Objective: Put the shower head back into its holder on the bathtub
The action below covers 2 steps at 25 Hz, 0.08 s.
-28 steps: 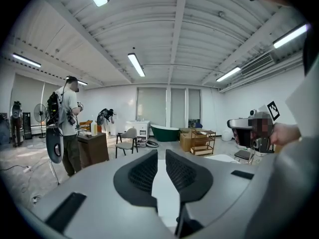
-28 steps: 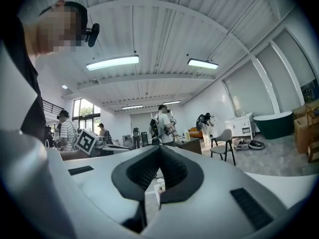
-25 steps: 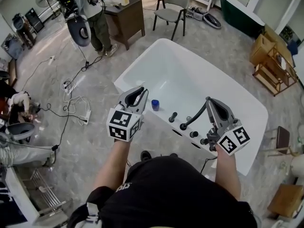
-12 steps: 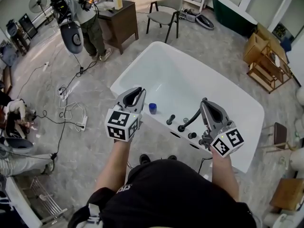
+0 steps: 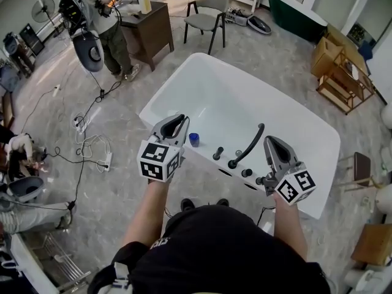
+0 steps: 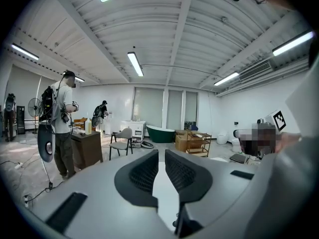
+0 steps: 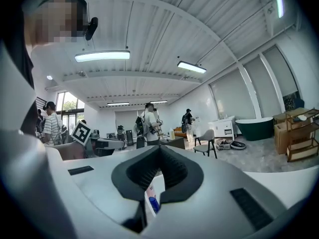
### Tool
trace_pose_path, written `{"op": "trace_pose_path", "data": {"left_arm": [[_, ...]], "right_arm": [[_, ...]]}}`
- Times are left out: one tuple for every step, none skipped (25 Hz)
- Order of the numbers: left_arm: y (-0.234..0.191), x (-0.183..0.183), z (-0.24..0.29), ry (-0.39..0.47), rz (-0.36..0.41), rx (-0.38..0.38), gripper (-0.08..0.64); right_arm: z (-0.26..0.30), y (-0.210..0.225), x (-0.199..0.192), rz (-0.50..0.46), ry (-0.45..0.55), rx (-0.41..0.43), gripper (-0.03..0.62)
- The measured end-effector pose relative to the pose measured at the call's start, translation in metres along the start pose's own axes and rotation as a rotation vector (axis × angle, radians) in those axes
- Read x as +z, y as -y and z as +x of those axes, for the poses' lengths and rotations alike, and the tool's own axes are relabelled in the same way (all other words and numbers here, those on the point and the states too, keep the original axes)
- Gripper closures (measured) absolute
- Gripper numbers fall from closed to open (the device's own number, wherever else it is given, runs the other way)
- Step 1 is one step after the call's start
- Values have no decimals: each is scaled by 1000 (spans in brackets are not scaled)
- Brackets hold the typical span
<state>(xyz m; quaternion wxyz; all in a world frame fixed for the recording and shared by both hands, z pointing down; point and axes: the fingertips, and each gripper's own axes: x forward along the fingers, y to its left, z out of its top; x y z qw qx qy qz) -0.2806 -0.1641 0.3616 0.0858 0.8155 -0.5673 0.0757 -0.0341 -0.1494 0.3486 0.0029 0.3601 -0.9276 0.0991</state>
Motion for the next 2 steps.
{"op": "trace_pose_path", "data": {"left_arm": [[1,0,2,-3,-1,-4,506],[2,-1,5,-7,-3,-8,506]], "right_arm": [[0,2,1,3,1,-5,581],[-1,4,1,7,1,-11,581]]}}
